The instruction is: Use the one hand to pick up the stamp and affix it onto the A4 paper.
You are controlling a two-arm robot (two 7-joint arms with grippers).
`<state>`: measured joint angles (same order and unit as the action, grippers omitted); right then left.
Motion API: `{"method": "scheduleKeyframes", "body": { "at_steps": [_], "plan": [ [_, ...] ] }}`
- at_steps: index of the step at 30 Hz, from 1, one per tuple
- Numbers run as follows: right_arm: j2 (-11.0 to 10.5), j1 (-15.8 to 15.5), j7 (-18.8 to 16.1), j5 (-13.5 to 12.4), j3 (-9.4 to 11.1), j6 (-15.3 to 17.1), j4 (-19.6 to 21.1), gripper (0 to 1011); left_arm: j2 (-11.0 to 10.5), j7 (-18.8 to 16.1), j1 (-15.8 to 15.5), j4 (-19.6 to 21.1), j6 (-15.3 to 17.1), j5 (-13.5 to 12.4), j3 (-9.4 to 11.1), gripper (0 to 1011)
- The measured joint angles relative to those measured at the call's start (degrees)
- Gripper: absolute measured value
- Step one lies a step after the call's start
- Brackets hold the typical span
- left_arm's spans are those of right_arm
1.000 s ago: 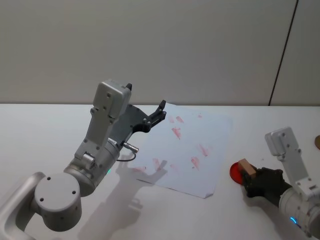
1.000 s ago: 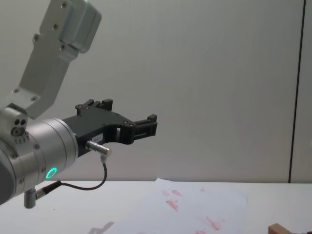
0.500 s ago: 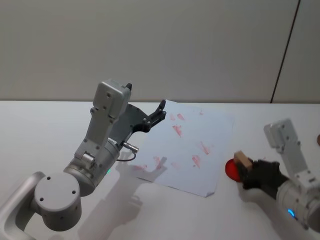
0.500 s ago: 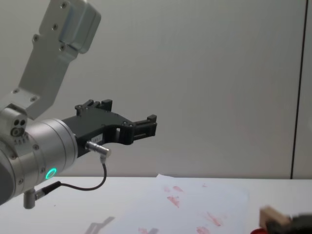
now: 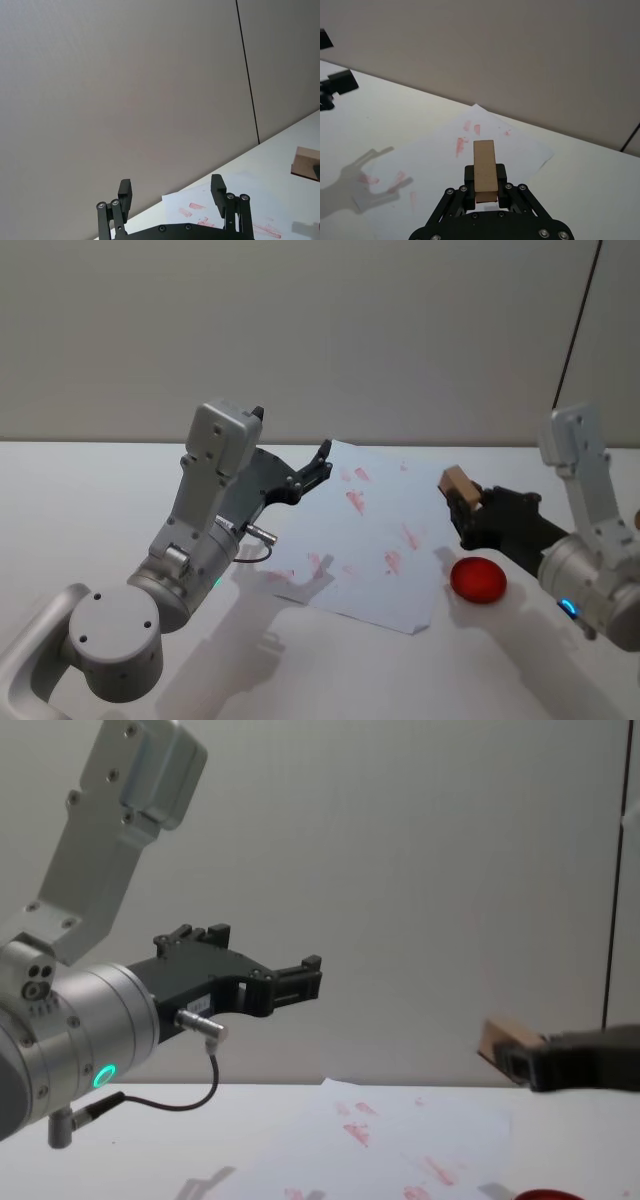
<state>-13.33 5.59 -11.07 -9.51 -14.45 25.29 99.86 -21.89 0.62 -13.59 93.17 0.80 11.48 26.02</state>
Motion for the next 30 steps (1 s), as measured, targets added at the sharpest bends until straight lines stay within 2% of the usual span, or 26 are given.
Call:
{"method": "scheduleKeyframes", "body": {
  "at_steps": [9, 21, 30],
  "plan": [
    [1.67, 1.36, -1.98, 0.18, -1.25, 0.16, -1.22, 221, 0.0, 0.0, 0.0, 0.0, 0.0, 0.0, 0.0, 1003],
    [4.81, 4.5, -5.64, 5.88, -4.36, -0.91, -9.53, 221, 0.0, 0.0, 0.0, 0.0, 0.0, 0.0, 0.0, 1003],
    [6.4, 6.42, -7.24, 9.13, -5.86, -1.84, -14.2, 221, 0.0, 0.0, 0.0, 0.0, 0.0, 0.0, 0.0, 1003]
  ]
}}
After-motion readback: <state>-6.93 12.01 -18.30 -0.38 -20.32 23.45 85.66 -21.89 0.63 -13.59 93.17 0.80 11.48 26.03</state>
